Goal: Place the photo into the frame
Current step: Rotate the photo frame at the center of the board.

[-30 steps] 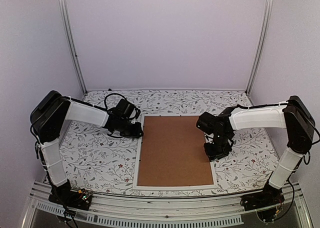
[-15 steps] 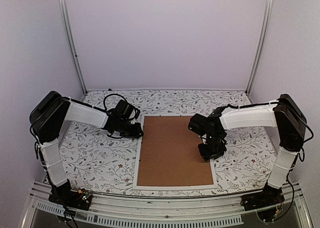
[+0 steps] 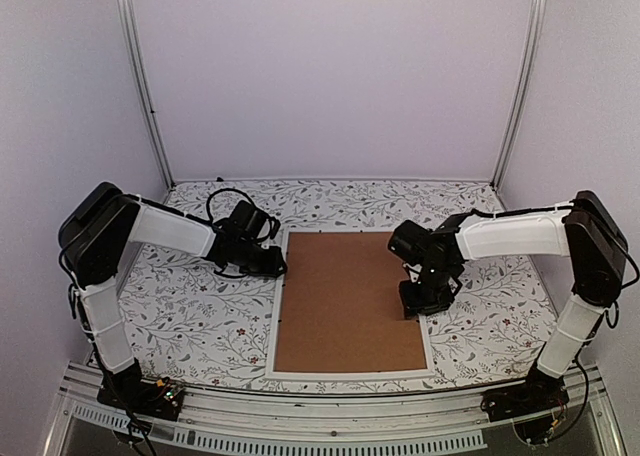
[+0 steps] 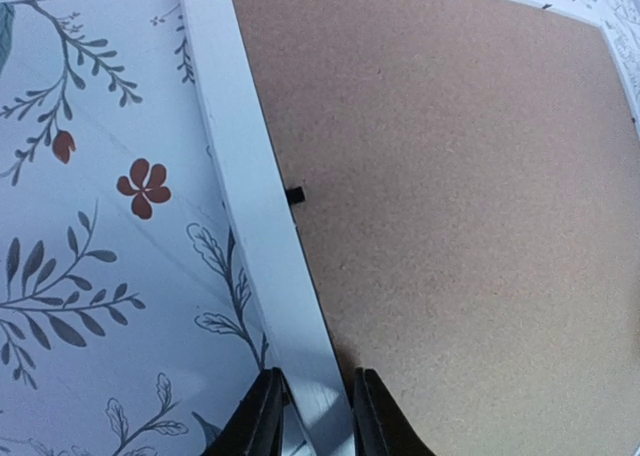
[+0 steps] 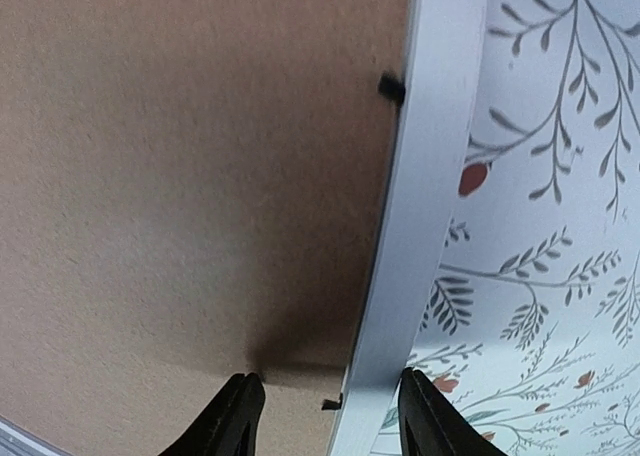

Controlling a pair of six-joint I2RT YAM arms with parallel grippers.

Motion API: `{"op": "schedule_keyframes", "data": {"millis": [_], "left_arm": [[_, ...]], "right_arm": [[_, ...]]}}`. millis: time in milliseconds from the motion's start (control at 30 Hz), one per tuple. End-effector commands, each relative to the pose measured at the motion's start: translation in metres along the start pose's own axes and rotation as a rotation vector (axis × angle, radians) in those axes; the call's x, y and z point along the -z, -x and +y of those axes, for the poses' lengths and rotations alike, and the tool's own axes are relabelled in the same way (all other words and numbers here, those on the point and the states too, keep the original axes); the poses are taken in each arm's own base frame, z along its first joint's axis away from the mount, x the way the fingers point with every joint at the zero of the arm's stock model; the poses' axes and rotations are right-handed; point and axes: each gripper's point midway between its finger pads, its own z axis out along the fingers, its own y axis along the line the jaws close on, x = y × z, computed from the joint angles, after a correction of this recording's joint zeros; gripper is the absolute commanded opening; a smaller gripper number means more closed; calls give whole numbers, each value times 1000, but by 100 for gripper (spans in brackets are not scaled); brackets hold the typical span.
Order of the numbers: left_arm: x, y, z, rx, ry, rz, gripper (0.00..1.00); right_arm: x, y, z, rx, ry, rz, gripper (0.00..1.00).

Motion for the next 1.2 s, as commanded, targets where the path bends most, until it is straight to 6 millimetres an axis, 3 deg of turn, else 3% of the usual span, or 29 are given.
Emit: {"op": "schedule_keyframes", "data": {"millis": [0,200,433,767,900,1000,1167], "left_arm": [[7,-15,0,-15,-8,47,28],[9,-12,-3,-24,-19,42,29],[16,-7,-1,-25,-2,22,32],[26,5,2,-29,20,-19,40],[35,12,6,-41,42,-54,50],[42,17,6,-60,45,-73,68],[53,23,-2,-122,-1,-89,83]], "right_arm": [[12,45,8,-44,142,-157,51],[3,68,2,-30,182,-172,52],[-16,73,-14,-34,168,-149,48],[-23,75,-21,18,171,-149,31],[-24,85,-21,65,155,-162,19],[-25,96,-20,106,151,-174,14],[-28,117,-9,203,168,-185,8]]}}
